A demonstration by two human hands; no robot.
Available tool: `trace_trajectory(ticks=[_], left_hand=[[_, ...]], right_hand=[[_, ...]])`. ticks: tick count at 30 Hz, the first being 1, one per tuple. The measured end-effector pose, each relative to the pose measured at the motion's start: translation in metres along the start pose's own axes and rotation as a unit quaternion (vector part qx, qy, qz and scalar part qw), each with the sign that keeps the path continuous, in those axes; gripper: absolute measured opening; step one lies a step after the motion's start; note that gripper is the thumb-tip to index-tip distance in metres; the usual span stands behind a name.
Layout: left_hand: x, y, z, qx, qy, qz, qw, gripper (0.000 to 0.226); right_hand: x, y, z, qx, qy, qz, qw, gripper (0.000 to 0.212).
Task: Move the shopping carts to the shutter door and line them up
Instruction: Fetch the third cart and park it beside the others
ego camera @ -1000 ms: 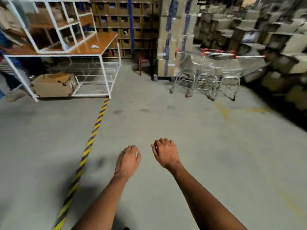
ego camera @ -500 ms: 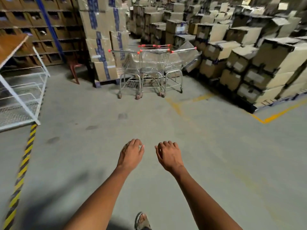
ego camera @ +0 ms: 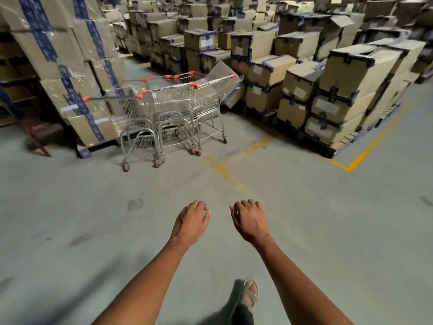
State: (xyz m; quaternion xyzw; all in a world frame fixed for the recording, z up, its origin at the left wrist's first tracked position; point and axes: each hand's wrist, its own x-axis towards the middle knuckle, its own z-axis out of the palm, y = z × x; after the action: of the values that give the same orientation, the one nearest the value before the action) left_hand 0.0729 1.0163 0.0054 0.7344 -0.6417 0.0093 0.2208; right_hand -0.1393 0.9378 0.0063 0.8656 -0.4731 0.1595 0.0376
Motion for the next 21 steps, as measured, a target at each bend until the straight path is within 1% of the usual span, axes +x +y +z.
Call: trace_trajectory(ticks=[3, 5, 10, 13, 16, 21], left_hand=[[0.092, -0.012, 0.038, 0.019, 0.003, 0.014, 1.000, 0.011], [0.157, -0.019, 0.060, 0.033, 0.001, 0.022, 0.999, 0.010], [0.318, -0.018, 0.100, 0.058, 0.021, 0.018, 0.998, 0.009], [0.401, -0.013, 0.118, 0.037, 0.021, 0.000, 0.999, 0.009], [0.471, -0.013, 0.135, 0.048, 0.025, -0.005, 0.999, 0.009], [0.594, -0.023, 0.178, 0.019, 0.030, -0.016, 0.999, 0.009]], right_hand=[[0.084, 0.048, 0.033, 0.002, 0.013, 0.001, 1.000, 0.041], [0.143, 0.080, 0.049, 0.008, 0.007, 0.007, 1.000, 0.041], [0.286, 0.160, 0.067, 0.004, -0.006, -0.009, 1.000, 0.042], [0.361, 0.202, 0.074, 0.008, -0.008, -0.019, 1.000, 0.041], [0.435, 0.235, 0.084, -0.002, 0.005, -0.034, 0.999, 0.042], [0.556, 0.285, 0.125, -0.009, 0.033, -0.052, 0.998, 0.042]])
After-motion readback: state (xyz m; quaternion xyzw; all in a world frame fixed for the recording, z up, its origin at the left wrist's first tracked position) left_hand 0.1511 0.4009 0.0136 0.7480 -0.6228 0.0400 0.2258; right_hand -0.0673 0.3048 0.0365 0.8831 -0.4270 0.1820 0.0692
